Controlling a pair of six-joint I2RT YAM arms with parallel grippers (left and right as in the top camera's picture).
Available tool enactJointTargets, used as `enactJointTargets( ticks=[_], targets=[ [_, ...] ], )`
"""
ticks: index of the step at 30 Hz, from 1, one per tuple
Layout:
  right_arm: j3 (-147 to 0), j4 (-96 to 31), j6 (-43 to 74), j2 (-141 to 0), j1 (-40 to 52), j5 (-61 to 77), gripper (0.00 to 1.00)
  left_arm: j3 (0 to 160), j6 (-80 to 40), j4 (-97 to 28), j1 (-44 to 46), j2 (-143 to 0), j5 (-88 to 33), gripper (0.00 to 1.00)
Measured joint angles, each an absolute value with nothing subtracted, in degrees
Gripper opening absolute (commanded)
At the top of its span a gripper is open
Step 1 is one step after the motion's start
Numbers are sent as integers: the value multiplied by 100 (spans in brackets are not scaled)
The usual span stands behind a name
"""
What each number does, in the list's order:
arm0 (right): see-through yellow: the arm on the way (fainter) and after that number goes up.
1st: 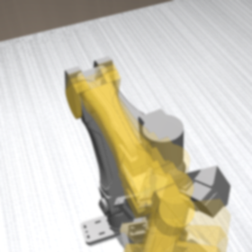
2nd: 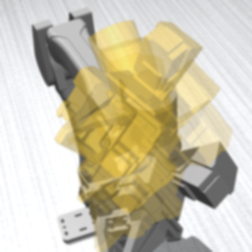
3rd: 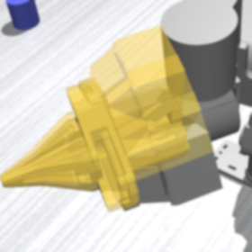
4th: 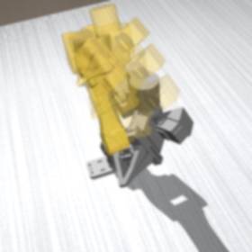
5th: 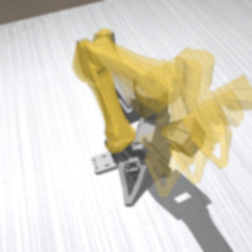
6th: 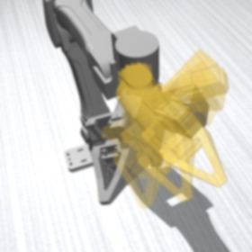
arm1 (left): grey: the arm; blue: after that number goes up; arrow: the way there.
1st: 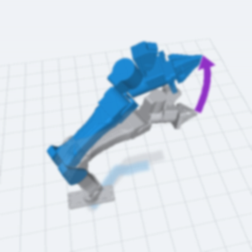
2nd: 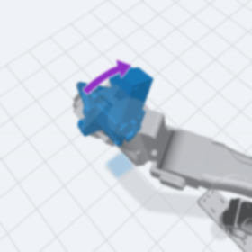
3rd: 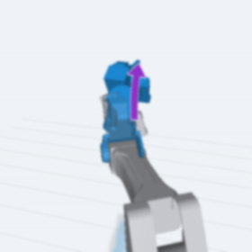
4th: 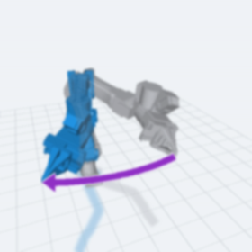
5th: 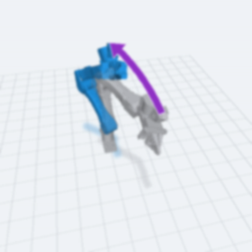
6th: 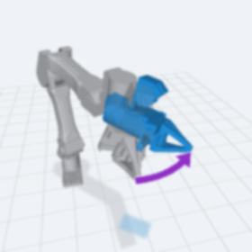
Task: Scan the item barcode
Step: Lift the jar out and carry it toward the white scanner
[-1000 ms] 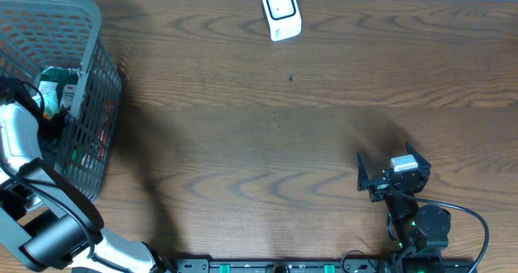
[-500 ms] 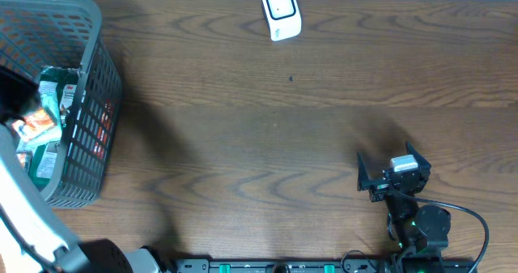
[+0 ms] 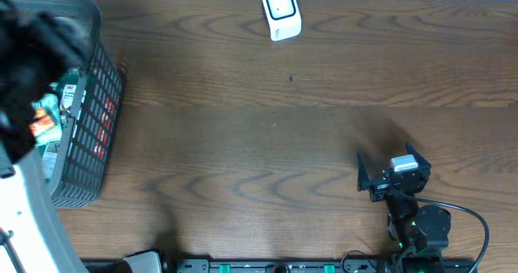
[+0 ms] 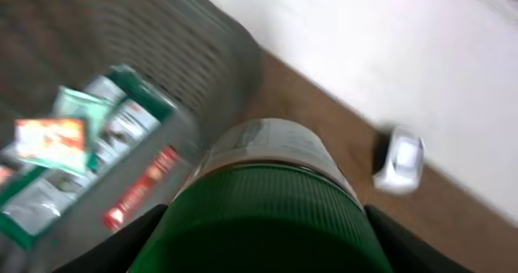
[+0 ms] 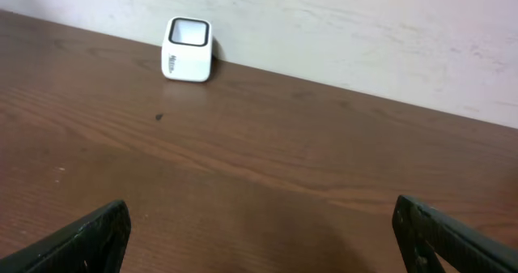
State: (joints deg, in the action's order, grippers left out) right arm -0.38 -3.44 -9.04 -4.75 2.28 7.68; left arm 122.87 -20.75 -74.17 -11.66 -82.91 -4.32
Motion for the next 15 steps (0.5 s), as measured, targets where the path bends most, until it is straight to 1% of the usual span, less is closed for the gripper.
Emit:
enactJointTargets(
  ticks=[2,7,12,15],
  targets=[
    [-38,-344,-904,-475,228,766,99,12298,-2078,-7717,-537,-8322,-414,57],
    [-38,-344,-904,-475,228,766,99,12315,-2104,-8383,961,-8739,-427,56],
    [-38,-344,-904,-475,228,766,99,12326,-2163,-9026,2126,-9651,-434,56],
    [-38,-346,-904,-475,228,766,99,12342,-2217,-9231,2591,-10318,-436,57]
  ],
)
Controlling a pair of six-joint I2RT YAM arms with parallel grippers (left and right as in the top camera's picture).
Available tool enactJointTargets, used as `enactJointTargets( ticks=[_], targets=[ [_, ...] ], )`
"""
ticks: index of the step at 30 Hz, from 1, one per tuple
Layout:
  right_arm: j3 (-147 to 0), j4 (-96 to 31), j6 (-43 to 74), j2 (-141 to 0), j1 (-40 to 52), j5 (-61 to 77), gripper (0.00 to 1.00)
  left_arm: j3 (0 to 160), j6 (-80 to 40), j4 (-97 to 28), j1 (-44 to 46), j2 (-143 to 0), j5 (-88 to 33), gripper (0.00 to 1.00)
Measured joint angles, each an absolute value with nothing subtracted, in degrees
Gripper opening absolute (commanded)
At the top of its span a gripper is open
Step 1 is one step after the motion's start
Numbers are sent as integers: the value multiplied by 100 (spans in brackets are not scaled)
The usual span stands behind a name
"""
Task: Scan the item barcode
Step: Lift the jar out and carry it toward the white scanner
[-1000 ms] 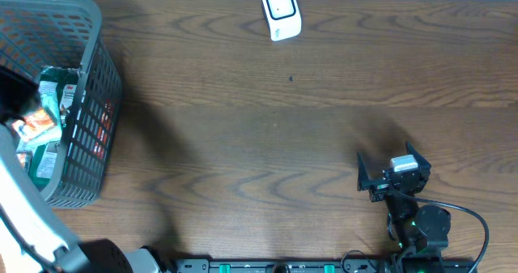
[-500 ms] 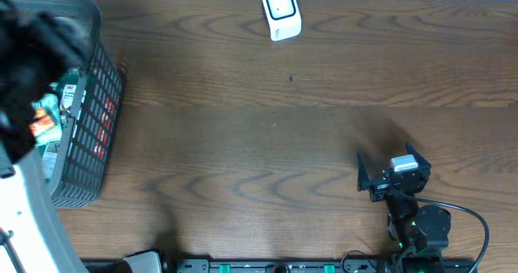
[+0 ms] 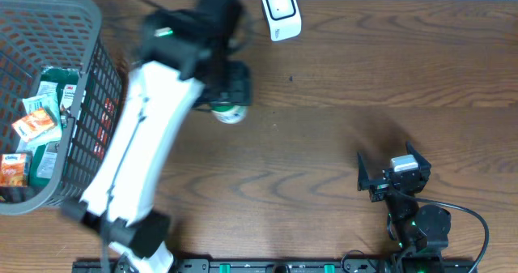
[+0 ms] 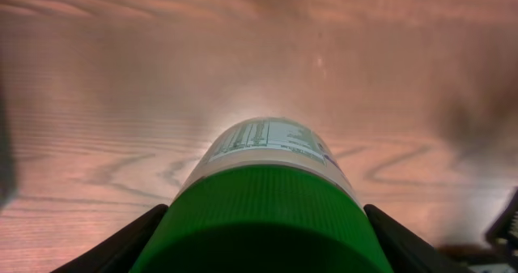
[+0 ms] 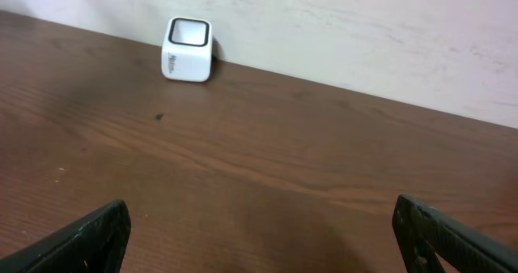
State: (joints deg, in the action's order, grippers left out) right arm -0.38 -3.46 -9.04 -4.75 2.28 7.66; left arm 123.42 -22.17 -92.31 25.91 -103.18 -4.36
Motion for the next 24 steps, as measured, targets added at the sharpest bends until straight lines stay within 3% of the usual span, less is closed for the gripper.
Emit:
enactJointTargets(
  ticks=[11,24],
  targets=[
    [-38,-344,-904,-475,228,766,99,12307,-1776,-9236,3229,-12536,-1485,57],
    [-38,-344,-904,-475,228,766,99,11459,-1699,-9231,3833,-13312,-1643,56]
  ],
)
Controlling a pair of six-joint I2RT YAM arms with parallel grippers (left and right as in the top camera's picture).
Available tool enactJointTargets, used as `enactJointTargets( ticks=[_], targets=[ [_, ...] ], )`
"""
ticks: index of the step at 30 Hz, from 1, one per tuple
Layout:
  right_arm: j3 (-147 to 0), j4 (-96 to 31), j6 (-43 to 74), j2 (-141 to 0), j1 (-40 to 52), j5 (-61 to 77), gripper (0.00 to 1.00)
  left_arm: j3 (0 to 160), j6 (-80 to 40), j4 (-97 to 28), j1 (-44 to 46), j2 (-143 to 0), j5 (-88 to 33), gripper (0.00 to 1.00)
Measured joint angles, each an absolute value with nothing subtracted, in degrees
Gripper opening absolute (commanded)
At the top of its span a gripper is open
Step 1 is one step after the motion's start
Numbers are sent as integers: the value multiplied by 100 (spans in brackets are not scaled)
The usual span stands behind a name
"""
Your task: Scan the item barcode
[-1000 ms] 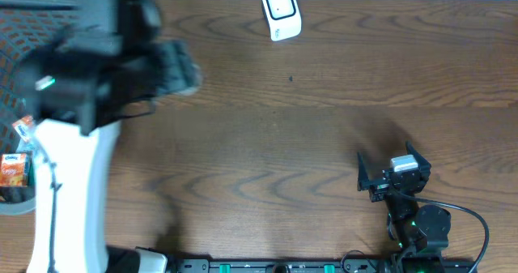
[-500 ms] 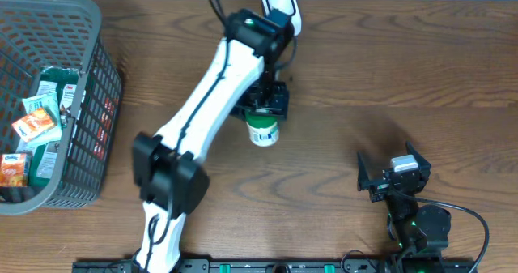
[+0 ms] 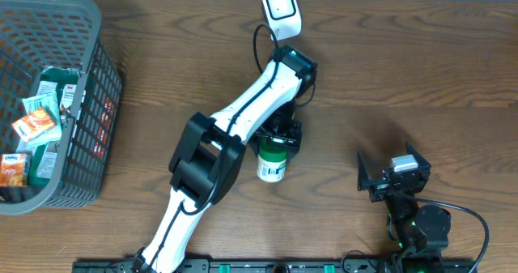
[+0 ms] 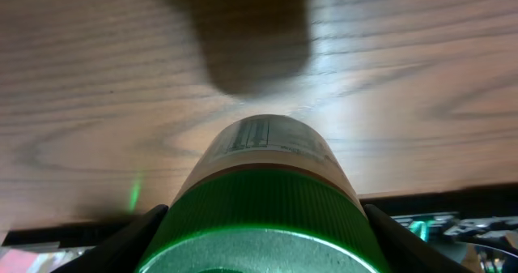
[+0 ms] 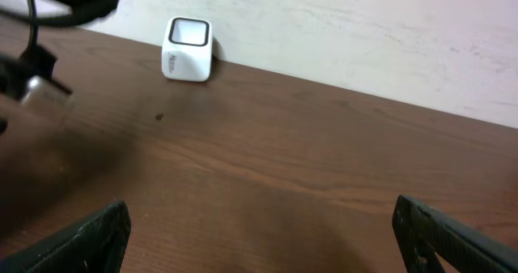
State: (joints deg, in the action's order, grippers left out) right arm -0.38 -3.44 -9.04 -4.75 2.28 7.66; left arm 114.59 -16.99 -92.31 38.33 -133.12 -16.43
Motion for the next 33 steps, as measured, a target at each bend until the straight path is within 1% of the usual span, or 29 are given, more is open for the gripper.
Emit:
enactJointTargets(
  ticks=[3,9,10,11,12,13,14,16,23,33],
  targets=[
    [-38,-344,-904,-475,228,766,99,11107,-1667,-9157,3841,-13362,-1643,56],
    [-38,-344,-904,-475,228,766,99,10958,-1664,-8722,3835,-13362,-1647,57],
    [-38,-344,-904,-475,228,766,99,10938,-1667,-8683,3835,-13358,-1660,61],
    [-38,-344,-904,-475,228,766,99,10895,-1667,-8608,3835,-13329,-1669,68],
    [-38,-344,-904,-475,228,766,99,10860,-1669,-8538,3830,-13303,-1671,73],
    [-38,-344,-904,-475,228,766,99,10833,-1667,-8477,3830,-13288,-1684,81],
    [-38,-344,-904,-475,228,766,99,10790,-1664,-8287,3830,-13275,-1699,86],
    [-38,-344,-904,-475,228,766,99,10713,-1673,-8060,3837,-13299,-1710,91],
    [-38,-344,-904,-475,228,766,99,10656,-1669,-7686,3802,-13310,-1708,94],
    [-38,-344,-904,-475,228,766,99,10934,-1669,-7883,3461,-13148,-1706,94]
  ],
)
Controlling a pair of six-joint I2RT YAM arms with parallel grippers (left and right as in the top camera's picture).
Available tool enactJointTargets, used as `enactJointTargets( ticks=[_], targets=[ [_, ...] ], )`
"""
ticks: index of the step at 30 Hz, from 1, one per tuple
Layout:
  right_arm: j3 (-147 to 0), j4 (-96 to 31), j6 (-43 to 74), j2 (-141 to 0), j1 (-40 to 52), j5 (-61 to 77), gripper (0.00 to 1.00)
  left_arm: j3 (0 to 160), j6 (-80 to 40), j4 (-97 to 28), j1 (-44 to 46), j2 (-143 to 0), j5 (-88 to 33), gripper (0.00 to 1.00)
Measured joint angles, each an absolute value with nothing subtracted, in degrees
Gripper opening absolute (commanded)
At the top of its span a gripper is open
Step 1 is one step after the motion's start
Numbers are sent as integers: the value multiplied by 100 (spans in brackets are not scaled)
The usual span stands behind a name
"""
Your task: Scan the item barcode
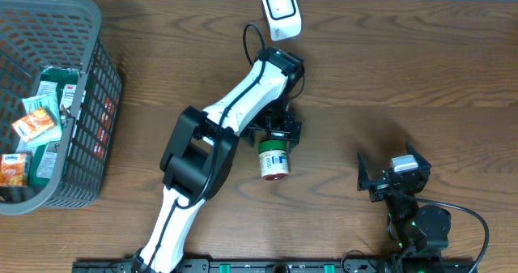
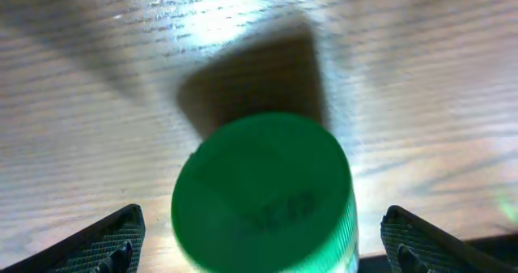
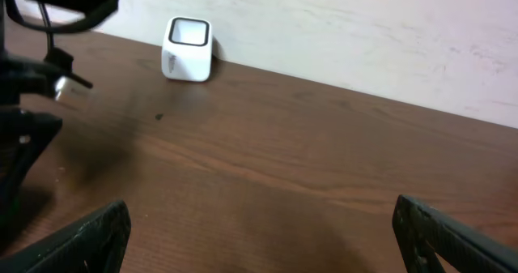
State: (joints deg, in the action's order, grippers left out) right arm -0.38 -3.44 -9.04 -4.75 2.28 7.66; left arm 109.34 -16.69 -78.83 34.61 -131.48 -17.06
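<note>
A bottle (image 1: 273, 162) with a green cap (image 2: 263, 192), a white label and a red far end is at mid-table, its cap turned to my left gripper (image 1: 275, 134). That gripper (image 2: 263, 242) is open: its fingers (image 2: 109, 242) stand wide on either side of the cap and do not touch it. The white scanner (image 1: 281, 11) stands at the table's far edge and also shows as the scanner (image 3: 187, 49) in the right wrist view. My right gripper (image 1: 388, 177) is open near the front right, with nothing between its fingers (image 3: 93, 236).
A grey wire basket (image 1: 89, 135) with several packets inside stands at the far left. The left arm (image 1: 235, 111) stretches from the front edge across the table's middle. A pale wall (image 3: 364, 30) runs behind the table.
My left gripper was shut on the green-capped bottle and is now open, with the bottle free between its spread fingers. The right arm has not moved.
My left gripper first held the bottle at the basket on the far left. Then it held it over the table, left of the scanner. Then the bottle was at mid-table in front of the scanner, still gripped. Now the fingers are open around it.
</note>
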Motion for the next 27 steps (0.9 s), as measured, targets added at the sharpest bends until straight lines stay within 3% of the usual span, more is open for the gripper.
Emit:
enactJointTargets(
  ticks=[6,19,27],
  targets=[
    [-38,-344,-904,-475,228,766,99,10962,-1737,-7979,3474,-12232,-1706,94],
    [-38,-344,-904,-475,228,768,99,10584,-2906,-7675,3868,-11998,-725,94],
    [-38,-344,-904,-475,228,766,99,10536,-3343,-7714,3999,-10101,-64,94]
  ],
)
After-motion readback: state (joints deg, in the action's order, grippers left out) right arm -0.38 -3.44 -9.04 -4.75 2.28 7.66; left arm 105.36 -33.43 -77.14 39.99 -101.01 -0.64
